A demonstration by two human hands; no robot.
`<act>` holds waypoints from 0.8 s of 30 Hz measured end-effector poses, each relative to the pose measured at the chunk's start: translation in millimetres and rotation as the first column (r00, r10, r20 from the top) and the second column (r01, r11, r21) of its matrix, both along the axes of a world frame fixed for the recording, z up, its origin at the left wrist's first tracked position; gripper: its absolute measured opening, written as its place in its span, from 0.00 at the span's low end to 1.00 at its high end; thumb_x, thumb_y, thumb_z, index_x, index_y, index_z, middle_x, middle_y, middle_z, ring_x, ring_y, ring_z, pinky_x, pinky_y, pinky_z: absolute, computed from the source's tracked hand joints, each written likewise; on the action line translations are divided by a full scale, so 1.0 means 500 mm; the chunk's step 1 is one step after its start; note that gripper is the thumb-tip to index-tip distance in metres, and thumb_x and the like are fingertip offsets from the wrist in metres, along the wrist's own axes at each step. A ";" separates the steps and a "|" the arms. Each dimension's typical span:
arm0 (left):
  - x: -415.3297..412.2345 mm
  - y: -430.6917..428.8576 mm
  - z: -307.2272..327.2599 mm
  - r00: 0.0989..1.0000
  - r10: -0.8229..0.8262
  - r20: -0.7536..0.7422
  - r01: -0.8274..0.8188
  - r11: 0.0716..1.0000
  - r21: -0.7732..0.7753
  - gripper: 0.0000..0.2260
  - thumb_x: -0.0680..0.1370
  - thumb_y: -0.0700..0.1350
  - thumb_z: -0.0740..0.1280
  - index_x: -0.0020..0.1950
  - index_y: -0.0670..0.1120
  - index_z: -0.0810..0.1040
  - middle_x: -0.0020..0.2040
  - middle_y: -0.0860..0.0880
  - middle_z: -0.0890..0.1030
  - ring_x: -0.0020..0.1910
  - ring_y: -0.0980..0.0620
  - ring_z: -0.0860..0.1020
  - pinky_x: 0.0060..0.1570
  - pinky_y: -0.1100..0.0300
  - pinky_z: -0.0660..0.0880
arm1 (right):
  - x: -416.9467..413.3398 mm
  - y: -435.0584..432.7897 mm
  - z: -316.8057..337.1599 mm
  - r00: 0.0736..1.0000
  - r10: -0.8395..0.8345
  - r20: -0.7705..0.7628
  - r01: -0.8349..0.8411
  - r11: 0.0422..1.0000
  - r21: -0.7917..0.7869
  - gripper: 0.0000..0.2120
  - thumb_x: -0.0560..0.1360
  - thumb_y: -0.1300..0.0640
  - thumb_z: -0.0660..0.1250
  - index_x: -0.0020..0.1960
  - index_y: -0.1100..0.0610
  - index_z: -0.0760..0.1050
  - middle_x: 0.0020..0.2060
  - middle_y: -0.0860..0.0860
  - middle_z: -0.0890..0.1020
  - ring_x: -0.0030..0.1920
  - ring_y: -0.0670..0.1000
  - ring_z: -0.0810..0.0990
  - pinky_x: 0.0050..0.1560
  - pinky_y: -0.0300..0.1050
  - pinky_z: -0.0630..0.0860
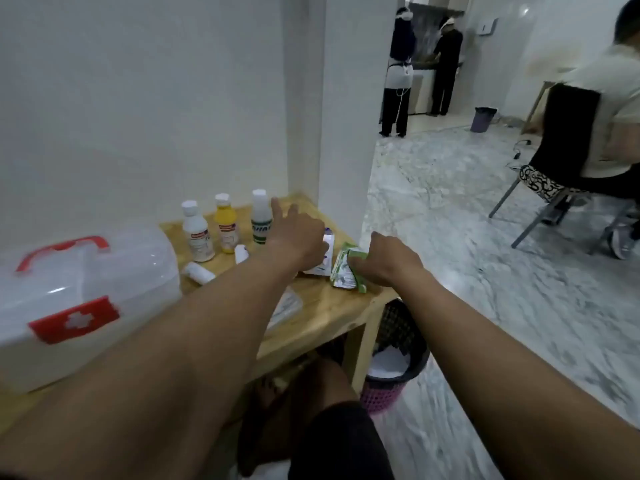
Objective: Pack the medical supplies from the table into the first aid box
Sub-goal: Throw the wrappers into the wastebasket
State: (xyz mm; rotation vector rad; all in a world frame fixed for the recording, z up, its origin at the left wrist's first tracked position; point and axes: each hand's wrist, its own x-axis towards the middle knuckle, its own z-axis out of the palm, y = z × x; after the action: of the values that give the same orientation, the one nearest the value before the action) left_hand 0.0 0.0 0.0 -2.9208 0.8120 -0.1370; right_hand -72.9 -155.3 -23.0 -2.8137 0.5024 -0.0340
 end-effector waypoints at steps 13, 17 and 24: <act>0.004 -0.051 -0.026 0.976 0.182 -0.118 -0.175 0.982 0.067 0.22 0.78 0.52 0.66 0.71 0.48 0.71 0.64 0.45 0.77 0.70 0.36 0.69 0.72 0.28 0.46 | 0.025 -0.051 -0.045 0.996 -0.084 0.000 0.082 0.971 0.223 0.26 0.71 0.41 0.72 0.32 0.54 0.60 0.28 0.51 0.66 0.28 0.50 0.67 0.27 0.43 0.59; -0.005 -0.060 -0.017 0.981 0.171 -0.095 -0.180 0.979 -0.092 0.22 0.76 0.48 0.70 0.68 0.46 0.71 0.63 0.43 0.77 0.66 0.38 0.72 0.69 0.40 0.61 | 0.013 -0.057 -0.039 0.986 -0.165 0.033 0.144 0.928 0.344 0.22 0.73 0.50 0.72 0.32 0.55 0.62 0.27 0.51 0.66 0.26 0.50 0.66 0.26 0.42 0.58; -0.016 -0.076 0.044 0.945 0.255 -0.204 -0.323 0.822 -0.469 0.08 0.76 0.38 0.66 0.38 0.46 0.69 0.45 0.46 0.78 0.48 0.42 0.77 0.54 0.50 0.70 | -0.007 -0.102 -0.020 0.919 -0.393 0.022 0.267 0.664 0.698 0.07 0.68 0.58 0.68 0.43 0.58 0.72 0.39 0.56 0.75 0.40 0.53 0.72 0.39 0.50 0.67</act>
State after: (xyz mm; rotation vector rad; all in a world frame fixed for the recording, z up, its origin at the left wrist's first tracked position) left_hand -7.9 -37.8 22.1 -3.5366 0.3654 -0.1441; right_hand -76.5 -206.5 -33.2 -1.9374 0.7921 -0.1351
